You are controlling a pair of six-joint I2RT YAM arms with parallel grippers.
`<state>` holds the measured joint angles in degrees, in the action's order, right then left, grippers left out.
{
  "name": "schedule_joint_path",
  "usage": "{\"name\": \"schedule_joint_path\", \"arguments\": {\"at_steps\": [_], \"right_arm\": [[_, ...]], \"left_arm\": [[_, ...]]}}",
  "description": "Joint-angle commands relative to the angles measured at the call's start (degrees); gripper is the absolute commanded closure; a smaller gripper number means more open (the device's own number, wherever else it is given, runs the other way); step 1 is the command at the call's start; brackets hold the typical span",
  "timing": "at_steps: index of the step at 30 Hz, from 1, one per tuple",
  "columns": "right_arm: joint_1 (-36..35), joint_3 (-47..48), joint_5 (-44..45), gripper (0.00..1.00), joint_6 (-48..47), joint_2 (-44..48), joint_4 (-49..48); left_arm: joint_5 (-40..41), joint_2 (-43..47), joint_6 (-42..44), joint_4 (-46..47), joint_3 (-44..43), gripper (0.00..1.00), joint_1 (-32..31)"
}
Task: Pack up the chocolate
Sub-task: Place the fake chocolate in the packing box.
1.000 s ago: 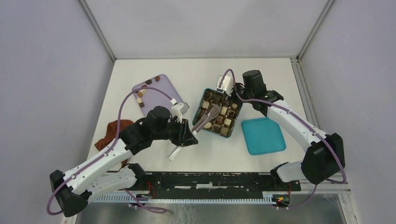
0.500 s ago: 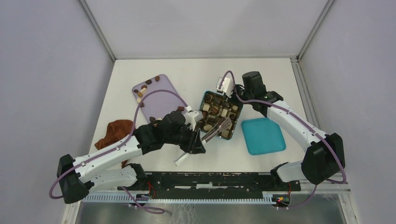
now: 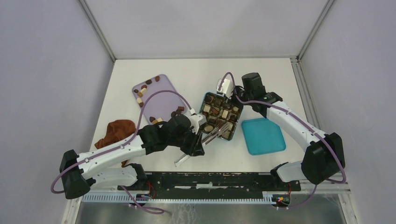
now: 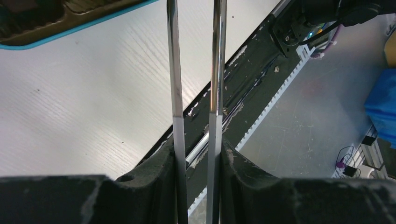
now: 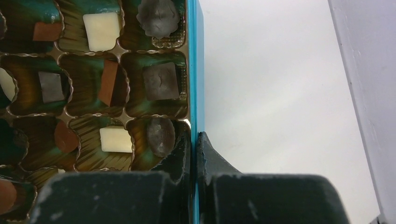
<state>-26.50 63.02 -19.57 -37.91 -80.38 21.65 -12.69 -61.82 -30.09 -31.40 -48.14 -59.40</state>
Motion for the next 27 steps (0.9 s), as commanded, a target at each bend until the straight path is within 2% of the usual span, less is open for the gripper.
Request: {"name": "schedule_joint_path", "arguments": {"at_steps": [1, 7, 17, 23, 27], "right_arm": [[0.2, 0.1, 4.1, 1.00, -0.4, 6.4, -5.3], [-0.2, 0.4, 10.1, 1.00, -1.9, 9.1, -5.5], [-2.2, 1.2, 18.6, 1.00, -2.8, 10.9, -6.1], [-2.2, 0.5, 13.1, 1.00, -1.8, 10.1, -5.9], [-1.5, -0.4, 4.8, 1.00, 0.3, 7.2, -5.7]], "left_arm": [[3.6, 4.8, 4.1, 0.5, -4.7, 0.98, -0.3], [5.0, 8.3, 5.0, -2.2, -7.5, 0.98, -0.4], [5.0, 8.5, 4.7, -4.2, -8.6, 0.98, -0.3], [2.8, 6.3, 4.7, -3.3, -7.8, 0.98, -0.4], [3.1, 4.2, 4.8, -3.7, -7.5, 0.98, -0.4]]}}
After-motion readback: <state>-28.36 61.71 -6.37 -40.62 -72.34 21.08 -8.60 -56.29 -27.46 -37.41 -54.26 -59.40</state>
